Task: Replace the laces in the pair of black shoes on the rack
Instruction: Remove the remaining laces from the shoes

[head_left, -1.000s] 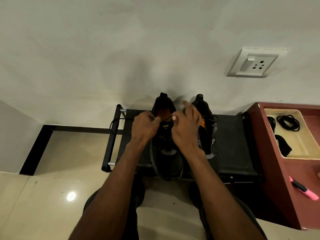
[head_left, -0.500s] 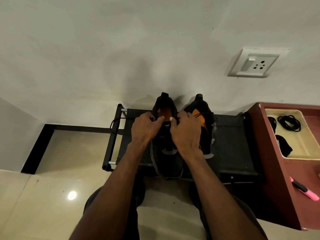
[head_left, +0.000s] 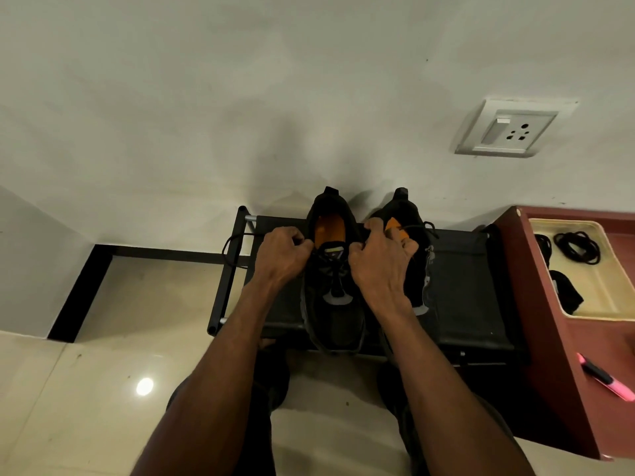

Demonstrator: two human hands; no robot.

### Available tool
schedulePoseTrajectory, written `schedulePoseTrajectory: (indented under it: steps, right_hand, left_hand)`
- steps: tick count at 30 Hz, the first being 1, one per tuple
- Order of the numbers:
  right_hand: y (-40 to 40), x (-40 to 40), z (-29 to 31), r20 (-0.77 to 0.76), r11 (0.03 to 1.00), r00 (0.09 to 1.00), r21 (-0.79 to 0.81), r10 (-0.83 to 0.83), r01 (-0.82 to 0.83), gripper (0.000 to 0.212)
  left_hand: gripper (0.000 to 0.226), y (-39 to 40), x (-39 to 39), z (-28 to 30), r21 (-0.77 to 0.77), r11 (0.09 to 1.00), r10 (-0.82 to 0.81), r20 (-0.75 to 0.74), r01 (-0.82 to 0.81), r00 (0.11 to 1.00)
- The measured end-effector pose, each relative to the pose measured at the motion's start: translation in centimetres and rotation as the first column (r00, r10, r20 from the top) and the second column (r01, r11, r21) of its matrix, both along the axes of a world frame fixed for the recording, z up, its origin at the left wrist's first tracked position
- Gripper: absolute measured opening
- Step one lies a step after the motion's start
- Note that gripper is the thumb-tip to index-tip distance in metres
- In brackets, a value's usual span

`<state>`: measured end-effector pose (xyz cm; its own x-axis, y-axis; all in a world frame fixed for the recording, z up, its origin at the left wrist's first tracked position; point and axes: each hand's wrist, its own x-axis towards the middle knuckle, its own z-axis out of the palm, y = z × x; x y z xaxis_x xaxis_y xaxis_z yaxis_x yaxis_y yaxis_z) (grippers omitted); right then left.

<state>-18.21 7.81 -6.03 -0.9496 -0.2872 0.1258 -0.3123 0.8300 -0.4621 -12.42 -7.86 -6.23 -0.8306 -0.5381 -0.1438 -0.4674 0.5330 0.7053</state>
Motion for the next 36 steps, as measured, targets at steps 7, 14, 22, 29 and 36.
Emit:
schedulePoseTrajectory:
  steps: [7,14,22,29,36]
  right_hand:
    - [-1.2,0.7,-0.9,-0.058,0.955,0.958,0.123,0.280,-0.271,0.026]
    - [-1.5,1.1,-0.9,0.012,0.973,0.974,0.041,0.227,-0.227,0.015]
    - [0.0,0.5,0.6,-0.124,0.962,0.972,-0.209,-0.202,0.173,0.024]
    - [-1.2,1.9,-0.2,0.026,0.916,0.934,0.187,0.356,-0.354,0.032]
    - [0.6,-0.4,1.0,-0.163,0.924,0.945,-0.310,-0.282,0.222,0.018]
  left_hand:
    - [0.020,1.1,-0.4,-0.2,0.002,0.999,-0.037,-0.044,0.037,0.998]
    - [0.019,1.1,-0.7,-0.2,-0.053,0.997,-0.066,-0.037,0.064,0.997]
    - [0.020,1.1,-0.6,-0.1,-0.051,0.996,-0.078,-0.039,0.076,0.996]
    - [0.020,1.2,-0.8,-0.3,-0.090,0.993,-0.077,-0.040,0.073,0.996]
    - [0.019,1.0,-0.6,-0.1,-0.067,0.997,-0.051,-0.060,0.047,0.997]
